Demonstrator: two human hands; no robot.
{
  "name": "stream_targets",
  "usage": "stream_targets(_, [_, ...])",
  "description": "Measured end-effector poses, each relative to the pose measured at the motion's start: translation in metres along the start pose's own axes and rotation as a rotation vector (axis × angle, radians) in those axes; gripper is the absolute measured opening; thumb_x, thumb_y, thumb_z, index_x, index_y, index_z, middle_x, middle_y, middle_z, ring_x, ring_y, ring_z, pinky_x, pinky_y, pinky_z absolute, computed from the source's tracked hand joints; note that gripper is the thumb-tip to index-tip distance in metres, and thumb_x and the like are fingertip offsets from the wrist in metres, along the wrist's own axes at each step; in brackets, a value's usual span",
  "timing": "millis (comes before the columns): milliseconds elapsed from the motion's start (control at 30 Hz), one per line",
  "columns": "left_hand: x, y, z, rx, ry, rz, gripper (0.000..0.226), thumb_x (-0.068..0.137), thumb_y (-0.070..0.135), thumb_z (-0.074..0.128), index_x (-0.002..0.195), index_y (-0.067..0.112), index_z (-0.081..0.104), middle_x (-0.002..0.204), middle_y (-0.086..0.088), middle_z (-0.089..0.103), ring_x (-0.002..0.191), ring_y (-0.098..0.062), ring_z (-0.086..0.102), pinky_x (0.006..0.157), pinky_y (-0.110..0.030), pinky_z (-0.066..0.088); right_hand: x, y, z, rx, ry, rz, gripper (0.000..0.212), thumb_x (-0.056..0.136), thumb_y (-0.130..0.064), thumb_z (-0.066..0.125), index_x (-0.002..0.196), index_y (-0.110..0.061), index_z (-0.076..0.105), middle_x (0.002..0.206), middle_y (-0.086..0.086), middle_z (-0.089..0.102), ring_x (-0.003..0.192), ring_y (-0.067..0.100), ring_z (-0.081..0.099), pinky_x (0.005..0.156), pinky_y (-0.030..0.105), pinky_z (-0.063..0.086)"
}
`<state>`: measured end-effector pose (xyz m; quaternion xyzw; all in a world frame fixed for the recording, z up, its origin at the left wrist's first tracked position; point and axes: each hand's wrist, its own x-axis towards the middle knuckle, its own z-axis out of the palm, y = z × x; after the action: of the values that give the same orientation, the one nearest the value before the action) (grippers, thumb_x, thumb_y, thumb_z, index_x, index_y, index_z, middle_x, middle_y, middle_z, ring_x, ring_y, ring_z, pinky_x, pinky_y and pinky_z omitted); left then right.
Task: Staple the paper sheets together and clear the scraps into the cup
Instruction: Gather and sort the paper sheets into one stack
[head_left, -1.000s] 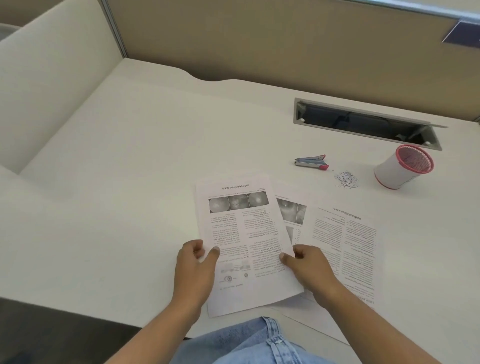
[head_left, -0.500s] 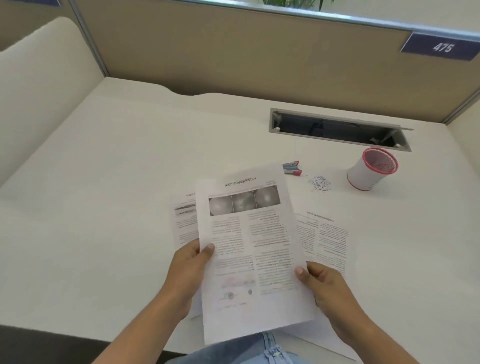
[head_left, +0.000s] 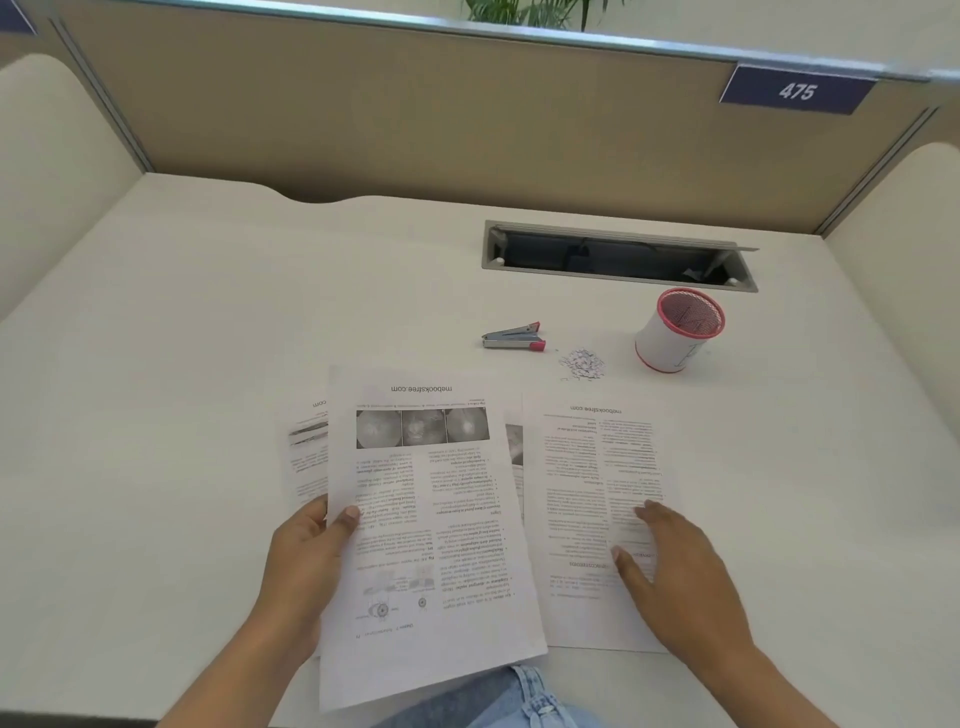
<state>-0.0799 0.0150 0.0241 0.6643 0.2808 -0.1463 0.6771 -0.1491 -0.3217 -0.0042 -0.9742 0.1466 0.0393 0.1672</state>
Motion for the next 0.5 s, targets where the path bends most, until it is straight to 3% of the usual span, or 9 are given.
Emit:
stream_targets(100, [-0.001, -0.001, 0.004, -0.025, 0.002, 0.001, 0.019, 0.1, 0.01, 0.056, 0.11, 0.016, 0.072, 0.099, -0.004, 0.08, 0.086, -0.024, 0.077, 0.062, -0.031, 0.059, 0.003, 0.003, -0.005, -0.111, -0.004, 0.277, 0.075, 0.083, -0.056, 0.059, 0.136, -0.006, 0.044, 0.133, 0.011, 0.053, 0.12, 0.031, 0.049, 0.092, 0.041, 0.048])
stream_targets(200, [-0.002, -0.001, 0.007, -0.049, 0.006, -0.003, 0.02, 0.1, 0.01, 0.056, 0.111, 0.015, 0.072, 0.1, -0.005, 0.08, 0.088, -0.026, 0.077, 0.061, -0.031, 0.06, 0.009, 0.003, -0.01, -0.181, -0.094, 0.407, 0.076, 0.074, -0.066, 0.061, 0.121, -0.008, 0.048, 0.119, 0.012, 0.054, 0.108, 0.031, 0.053, 0.076, 0.039, 0.05])
stream_targets(300, [-0.002, 0.001, 0.011, -0.068, 0.003, -0.004, 0.02, 0.101, 0.01, 0.056, 0.112, 0.015, 0.072, 0.101, -0.005, 0.08, 0.087, -0.026, 0.077, 0.059, -0.031, 0.061, 0.015, 0.005, -0.008, -0.08, -0.127, 0.449, 0.07, 0.07, -0.062, 0.07, 0.112, -0.009, 0.05, 0.112, 0.012, 0.053, 0.105, 0.032, 0.054, 0.075, 0.039, 0.05])
stream_targets(500, [0.0, -0.001, 0.013, -0.062, 0.007, -0.005, 0.019, 0.101, 0.01, 0.056, 0.109, 0.017, 0.072, 0.099, -0.005, 0.08, 0.084, -0.024, 0.077, 0.056, -0.028, 0.06, 0.021, 0.013, -0.01, 0.202, -0.158, 0.52, 0.084, 0.064, -0.043, 0.085, 0.127, -0.007, 0.044, 0.12, 0.014, 0.063, 0.106, 0.032, 0.062, 0.073, 0.033, 0.044])
